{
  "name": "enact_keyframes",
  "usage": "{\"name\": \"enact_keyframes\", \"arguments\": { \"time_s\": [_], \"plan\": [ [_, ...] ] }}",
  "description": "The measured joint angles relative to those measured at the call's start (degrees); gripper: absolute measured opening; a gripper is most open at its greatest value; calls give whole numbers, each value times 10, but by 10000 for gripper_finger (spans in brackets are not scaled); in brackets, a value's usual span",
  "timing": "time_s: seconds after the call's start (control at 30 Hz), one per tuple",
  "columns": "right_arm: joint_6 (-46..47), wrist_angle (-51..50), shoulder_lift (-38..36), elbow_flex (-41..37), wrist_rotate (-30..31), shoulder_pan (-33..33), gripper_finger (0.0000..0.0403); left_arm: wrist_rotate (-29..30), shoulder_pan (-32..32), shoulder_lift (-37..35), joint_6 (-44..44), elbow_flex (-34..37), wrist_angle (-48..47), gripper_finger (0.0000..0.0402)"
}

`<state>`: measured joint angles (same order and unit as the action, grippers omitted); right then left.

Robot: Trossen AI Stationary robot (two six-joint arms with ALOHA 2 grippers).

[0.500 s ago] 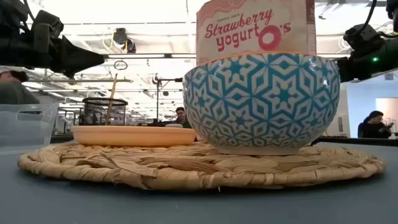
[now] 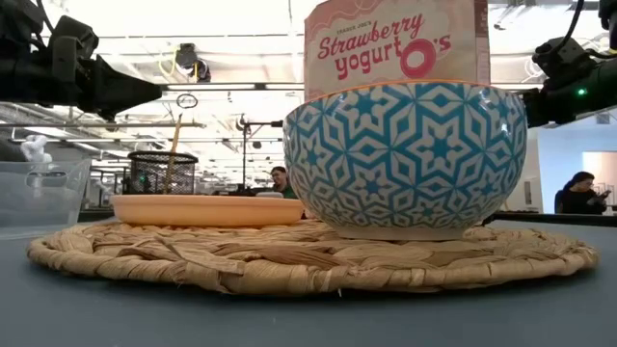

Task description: Arrange a breakfast setting

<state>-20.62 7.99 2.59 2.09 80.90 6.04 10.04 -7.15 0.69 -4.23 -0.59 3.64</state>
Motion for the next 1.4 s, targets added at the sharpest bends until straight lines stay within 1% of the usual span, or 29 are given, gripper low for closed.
{"name": "enact_keyframes", "arguments": {
  "time_s": [1.23, 1.33, 1.4],
  "plan": [
    [0, 0, 0, 0, 0, 0, 0, 0, 0, 0, -2, 0, 0, 104],
    [0, 0, 0, 0, 0, 0, 0, 20, 0, 0, -26, 0, 15, 104],
    [0, 0, 0, 0, 0, 0, 0, 21, 0, 0, -30, 0, 16, 104]
  ]
}}
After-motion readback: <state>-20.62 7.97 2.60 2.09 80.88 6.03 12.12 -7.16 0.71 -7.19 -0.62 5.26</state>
